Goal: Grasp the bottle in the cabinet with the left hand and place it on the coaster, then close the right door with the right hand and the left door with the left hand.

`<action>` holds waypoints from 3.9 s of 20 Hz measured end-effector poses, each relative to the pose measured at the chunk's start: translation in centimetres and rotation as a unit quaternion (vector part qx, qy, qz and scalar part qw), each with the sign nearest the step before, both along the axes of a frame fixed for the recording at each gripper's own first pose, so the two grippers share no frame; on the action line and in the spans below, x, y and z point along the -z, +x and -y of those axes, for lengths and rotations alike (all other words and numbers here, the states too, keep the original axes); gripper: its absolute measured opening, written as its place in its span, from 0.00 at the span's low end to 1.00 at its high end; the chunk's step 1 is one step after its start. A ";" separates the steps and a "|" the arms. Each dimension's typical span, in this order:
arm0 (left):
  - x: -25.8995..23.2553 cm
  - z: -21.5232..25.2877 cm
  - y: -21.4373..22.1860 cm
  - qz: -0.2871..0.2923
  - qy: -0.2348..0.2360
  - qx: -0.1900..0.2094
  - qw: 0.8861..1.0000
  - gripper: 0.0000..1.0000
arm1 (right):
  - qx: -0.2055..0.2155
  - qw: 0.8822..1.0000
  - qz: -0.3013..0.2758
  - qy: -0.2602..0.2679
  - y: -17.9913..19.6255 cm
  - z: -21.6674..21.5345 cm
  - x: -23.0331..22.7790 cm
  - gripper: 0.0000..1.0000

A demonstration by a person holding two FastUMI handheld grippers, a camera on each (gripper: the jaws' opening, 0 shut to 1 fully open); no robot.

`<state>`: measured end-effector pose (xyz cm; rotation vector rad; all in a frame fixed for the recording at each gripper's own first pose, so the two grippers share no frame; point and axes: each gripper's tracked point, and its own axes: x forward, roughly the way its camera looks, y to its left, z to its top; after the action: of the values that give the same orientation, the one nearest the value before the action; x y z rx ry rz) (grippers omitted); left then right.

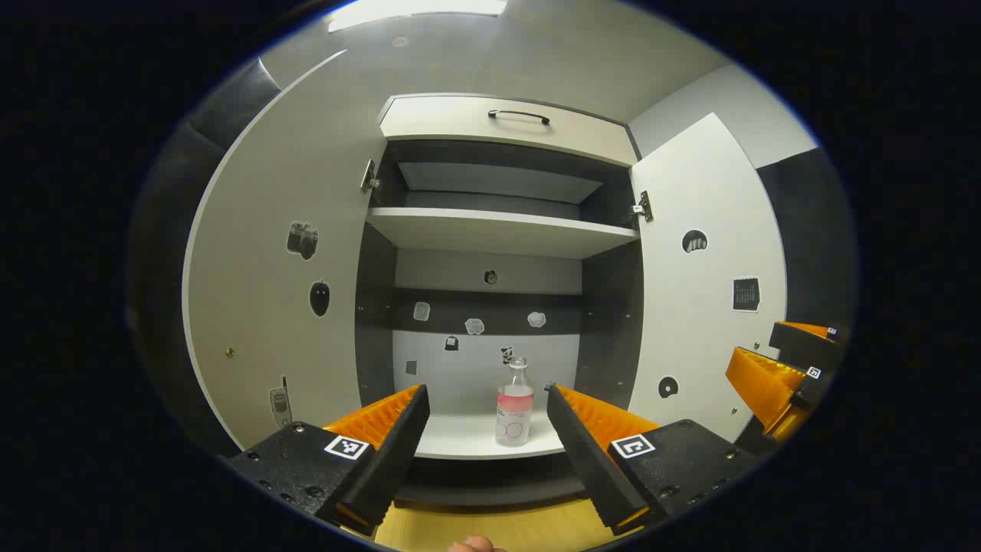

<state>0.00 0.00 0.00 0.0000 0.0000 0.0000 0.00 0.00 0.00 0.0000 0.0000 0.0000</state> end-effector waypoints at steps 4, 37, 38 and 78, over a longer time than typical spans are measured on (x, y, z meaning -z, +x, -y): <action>0.3 0.1 0.0 -0.004 -0.003 0.001 1.000 0.99 | 0.007 1.000 0.001 0.004 -0.3 0.3 -0.1 0.95; 3.0 2.3 9.5 -0.021 -0.003 0.024 1.000 0.99 | 0.102 0.995 -0.013 -0.004 -3.5 7.5 0.1 0.99; 3.3 2.5 10.6 -0.023 -0.002 0.024 0.999 0.99 | 0.111 0.994 -0.015 -0.006 -3.7 8.2 0.1 0.96; 15.3 4.0 24.7 -0.154 0.006 0.016 0.988 0.80 | 0.226 0.971 -0.078 -0.013 -7.5 16.8 4.8 0.96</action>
<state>24.74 -4.04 -15.31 0.0124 0.3098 -0.0325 -7.47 -16.82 -4.82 -0.0265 0.1573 -0.4572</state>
